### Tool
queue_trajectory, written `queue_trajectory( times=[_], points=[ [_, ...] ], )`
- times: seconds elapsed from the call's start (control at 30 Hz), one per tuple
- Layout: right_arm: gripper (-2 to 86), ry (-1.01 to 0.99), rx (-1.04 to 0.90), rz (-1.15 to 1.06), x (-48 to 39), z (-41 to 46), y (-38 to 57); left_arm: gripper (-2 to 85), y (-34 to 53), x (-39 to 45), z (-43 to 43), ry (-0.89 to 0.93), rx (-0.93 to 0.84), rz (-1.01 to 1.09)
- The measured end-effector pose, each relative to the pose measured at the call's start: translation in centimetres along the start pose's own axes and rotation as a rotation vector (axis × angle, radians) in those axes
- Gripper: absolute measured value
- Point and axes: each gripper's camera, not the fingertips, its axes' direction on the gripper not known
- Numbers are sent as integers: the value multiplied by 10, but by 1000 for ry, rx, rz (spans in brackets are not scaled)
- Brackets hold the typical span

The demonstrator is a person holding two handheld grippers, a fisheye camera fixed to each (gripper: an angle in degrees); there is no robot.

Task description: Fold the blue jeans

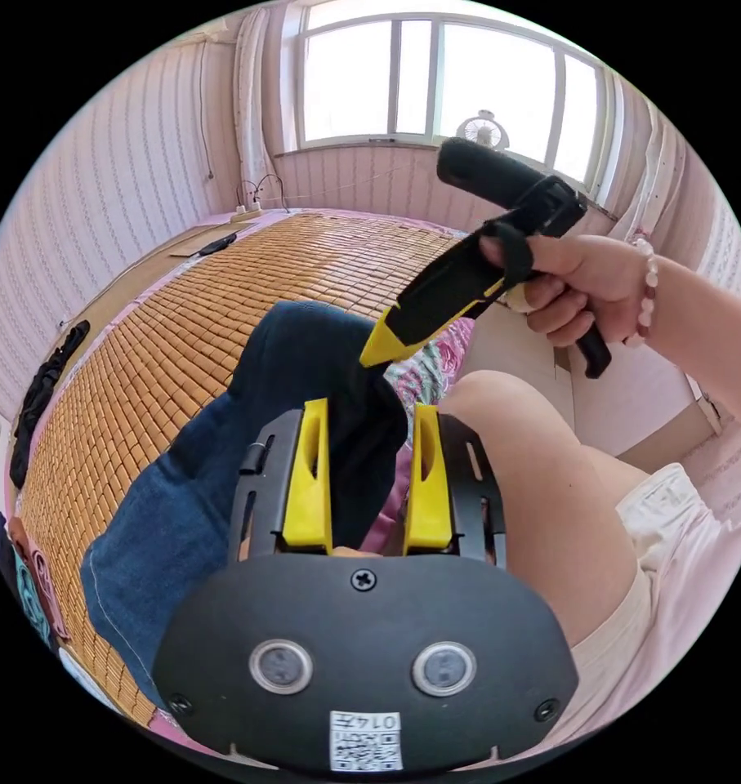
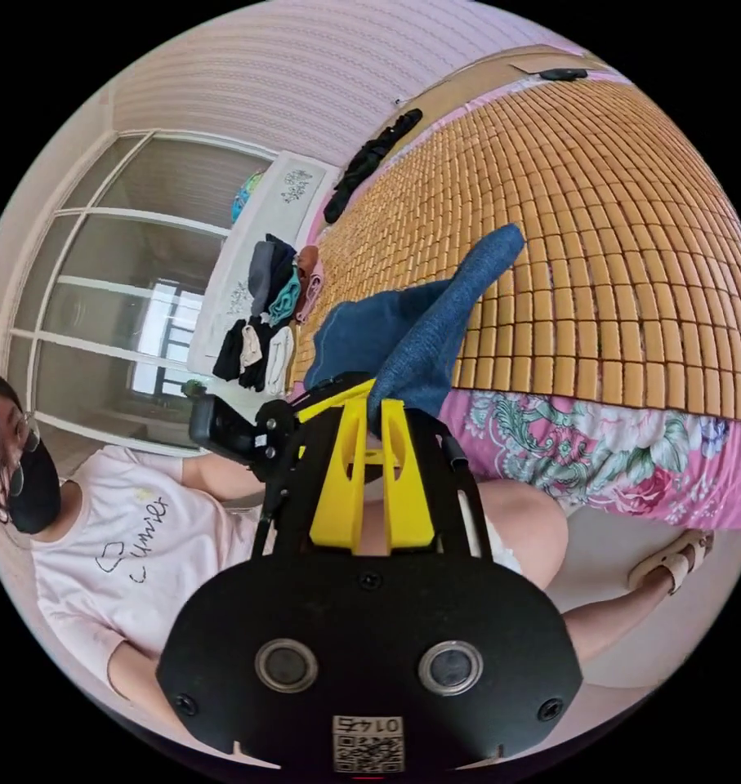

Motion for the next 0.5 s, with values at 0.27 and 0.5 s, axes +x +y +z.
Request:
queue_trajectory(
  times=[0.27,0.5],
  points=[
    [135,147,301,124,52,-62,32,21,28,-8,-26,46,44,-39],
    [54,-43,190,370,145,-29,53,15,45,3,-45,65,25,23]
  ],
)
